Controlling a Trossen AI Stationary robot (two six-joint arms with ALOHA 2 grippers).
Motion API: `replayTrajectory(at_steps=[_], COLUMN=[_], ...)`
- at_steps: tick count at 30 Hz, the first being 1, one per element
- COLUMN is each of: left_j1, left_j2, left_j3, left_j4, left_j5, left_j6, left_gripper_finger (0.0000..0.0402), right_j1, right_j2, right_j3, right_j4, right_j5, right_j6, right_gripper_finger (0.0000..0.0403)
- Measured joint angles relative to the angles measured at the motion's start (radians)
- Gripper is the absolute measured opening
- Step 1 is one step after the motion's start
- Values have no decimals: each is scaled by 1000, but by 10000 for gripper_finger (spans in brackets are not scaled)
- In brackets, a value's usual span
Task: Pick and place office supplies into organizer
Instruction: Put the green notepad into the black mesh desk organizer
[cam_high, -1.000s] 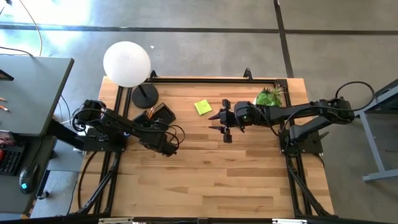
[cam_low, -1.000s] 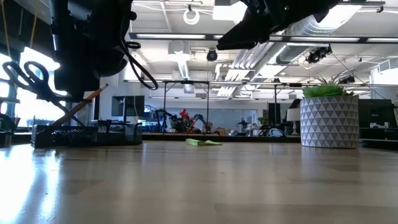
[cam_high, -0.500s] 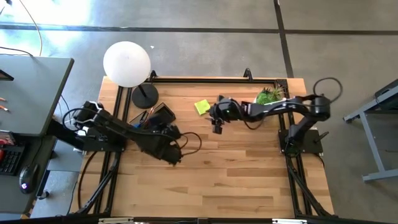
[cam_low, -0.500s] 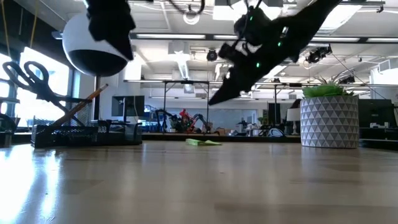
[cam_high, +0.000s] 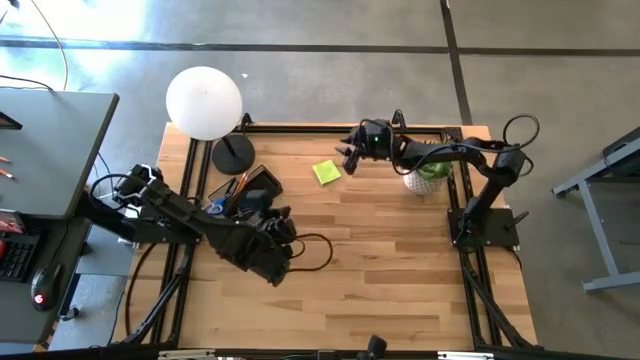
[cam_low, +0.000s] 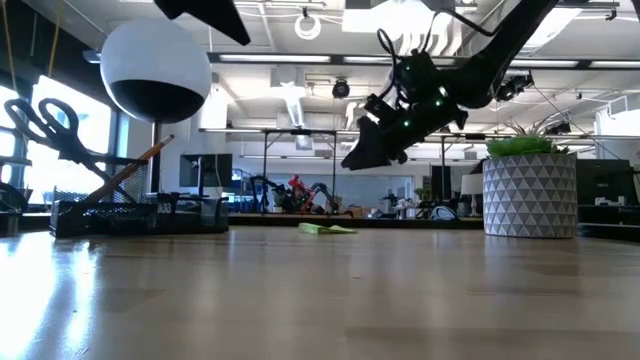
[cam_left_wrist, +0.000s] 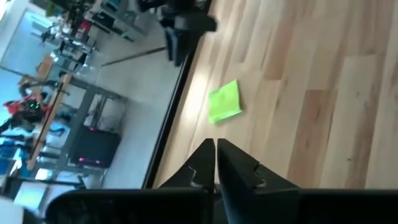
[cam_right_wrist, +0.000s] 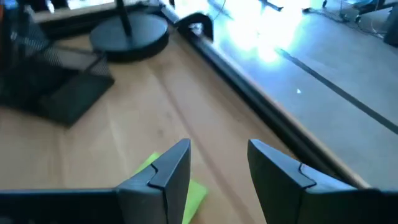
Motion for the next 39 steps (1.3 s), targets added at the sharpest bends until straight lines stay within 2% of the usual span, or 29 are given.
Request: replayTrajectory(at_steps=[3,6,11,14,22,29,34,39], left_j1=[7,13,6,-2,0,-1,0,0], left_j2=[-6,-6,-6,-16,-37,-38,-38,-38], left_j3=[0,0,0,0,0,0,0,0], left_j4=[87,150,162,177,206,208,211,214], left_j5=[31,108,191,198,261,351,359,350], left_j6=[95,161,178,183,207,162,155,155], left_gripper_finger=[2,4,1,2,2,1,1,3], right_j1=[-22,-21,-8,-8,0,-1,-1,0], right_j2=[30,98,229,284,289,289,289,289], right_j3=[1,19,87,129,191,244,264,268], right_j4=[31,46,30,11,-125,-276,-369,-372], right_j5=[-10,-22,-45,-44,-26,-47,-69,-79], right_j6=[2,3,3,11,5,2,-28,-50], right_gripper_finger=[156,156,156,156,137,112,99,87])
